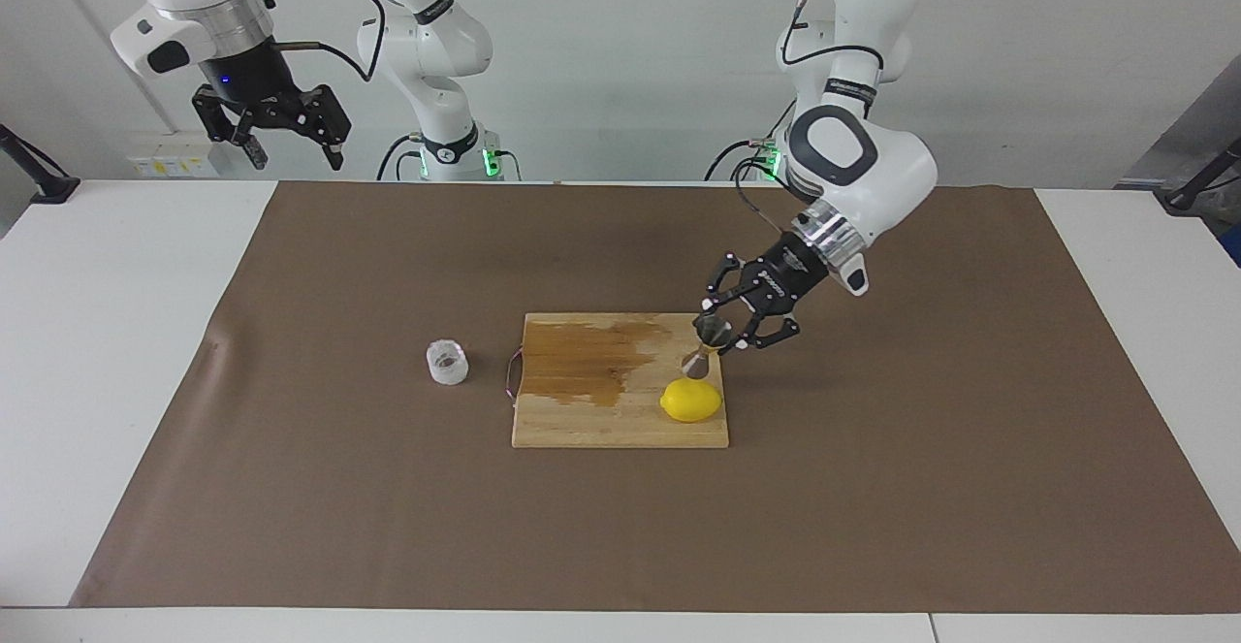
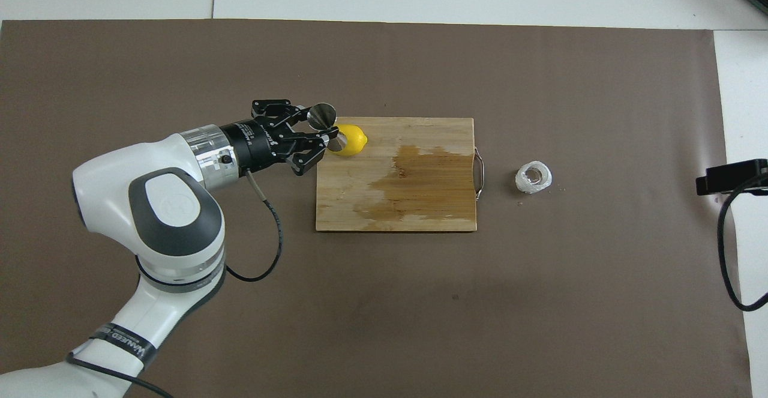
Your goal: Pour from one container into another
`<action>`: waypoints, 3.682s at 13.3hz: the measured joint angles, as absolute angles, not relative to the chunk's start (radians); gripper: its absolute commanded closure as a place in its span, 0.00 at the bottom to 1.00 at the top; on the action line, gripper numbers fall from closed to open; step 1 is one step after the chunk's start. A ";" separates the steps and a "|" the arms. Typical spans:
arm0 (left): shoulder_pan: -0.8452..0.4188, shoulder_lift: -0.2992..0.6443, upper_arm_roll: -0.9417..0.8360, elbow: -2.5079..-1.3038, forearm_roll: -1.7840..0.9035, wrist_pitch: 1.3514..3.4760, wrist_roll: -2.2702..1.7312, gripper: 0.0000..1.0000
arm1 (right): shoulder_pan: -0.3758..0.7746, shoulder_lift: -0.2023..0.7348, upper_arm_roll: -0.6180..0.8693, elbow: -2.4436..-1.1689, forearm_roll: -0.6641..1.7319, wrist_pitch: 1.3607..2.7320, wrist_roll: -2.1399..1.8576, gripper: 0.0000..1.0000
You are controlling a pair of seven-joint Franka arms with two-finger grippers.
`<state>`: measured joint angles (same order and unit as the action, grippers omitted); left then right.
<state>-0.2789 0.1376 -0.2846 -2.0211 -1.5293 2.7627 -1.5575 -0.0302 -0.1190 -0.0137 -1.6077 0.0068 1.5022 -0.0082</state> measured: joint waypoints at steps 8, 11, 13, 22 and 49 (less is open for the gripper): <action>-0.407 0.356 -0.452 -1.825 -1.694 3.103 -1.571 1.00 | -0.030 -0.119 -0.014 -1.608 0.007 1.502 -0.008 0.00; -0.442 0.423 -0.454 -1.783 -1.694 3.132 -1.571 1.00 | -0.030 -0.119 -0.014 -1.608 0.007 1.502 -0.008 0.00; -0.466 0.456 -0.455 -1.756 -1.694 3.162 -1.571 1.00 | -0.030 -0.119 -0.014 -1.608 0.007 1.502 -0.008 0.00; -0.492 0.482 -0.456 -1.750 -1.693 3.194 -1.570 0.45 | -0.030 -0.119 -0.014 -1.608 0.007 1.502 -0.008 0.00; -0.102 0.358 -0.439 -1.707 -0.624 2.610 -1.415 0.00 | -0.156 -0.120 -0.030 -1.701 0.121 1.593 -0.780 0.00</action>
